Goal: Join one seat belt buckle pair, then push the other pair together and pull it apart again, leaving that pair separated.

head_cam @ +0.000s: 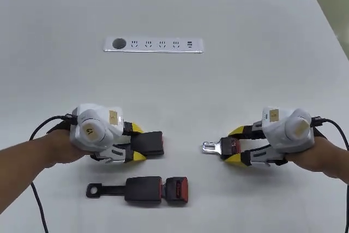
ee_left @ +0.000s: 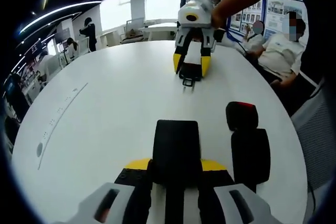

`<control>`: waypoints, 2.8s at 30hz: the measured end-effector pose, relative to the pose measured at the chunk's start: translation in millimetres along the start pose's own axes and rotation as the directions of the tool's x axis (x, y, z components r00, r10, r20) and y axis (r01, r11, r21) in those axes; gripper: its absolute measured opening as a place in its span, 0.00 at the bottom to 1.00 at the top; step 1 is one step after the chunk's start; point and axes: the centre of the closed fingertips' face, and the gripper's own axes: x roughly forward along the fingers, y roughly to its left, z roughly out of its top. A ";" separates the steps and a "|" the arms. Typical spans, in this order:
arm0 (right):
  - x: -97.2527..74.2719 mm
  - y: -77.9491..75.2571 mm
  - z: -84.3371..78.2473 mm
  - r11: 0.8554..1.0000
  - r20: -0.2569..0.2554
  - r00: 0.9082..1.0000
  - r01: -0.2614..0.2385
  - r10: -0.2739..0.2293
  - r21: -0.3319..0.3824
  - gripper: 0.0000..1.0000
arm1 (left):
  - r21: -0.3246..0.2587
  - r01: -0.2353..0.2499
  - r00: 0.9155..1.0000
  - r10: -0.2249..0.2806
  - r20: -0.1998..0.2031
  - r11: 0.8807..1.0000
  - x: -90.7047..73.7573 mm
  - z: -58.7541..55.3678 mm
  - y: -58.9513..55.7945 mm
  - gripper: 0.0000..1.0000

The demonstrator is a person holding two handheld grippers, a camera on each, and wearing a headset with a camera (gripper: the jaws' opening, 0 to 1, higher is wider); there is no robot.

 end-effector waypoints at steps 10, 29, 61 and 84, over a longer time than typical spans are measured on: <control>0.1 1.4 -0.6 0.996 -0.083 0.996 -0.048 0.041 -0.081 0.34 | 0.048 0.038 0.999 -0.038 -0.002 0.998 6.4 -0.5 3.2 0.34; 18.9 -3.5 5.3 0.995 -0.090 0.995 -0.046 0.038 -0.083 0.34 | 0.046 0.047 0.999 -0.047 -0.003 0.998 4.2 6.4 -2.0 0.34; 71.1 16.4 64.8 0.995 -0.002 0.999 -0.050 0.050 -0.085 0.34 | 0.040 0.044 0.999 -0.043 -0.027 0.998 -0.5 5.0 -5.8 0.34; 83.8 14.8 81.6 0.996 0.033 0.997 -0.061 0.063 -0.068 0.32 | 0.051 0.052 0.998 -0.050 -0.035 0.997 0.9 3.0 -5.0 0.33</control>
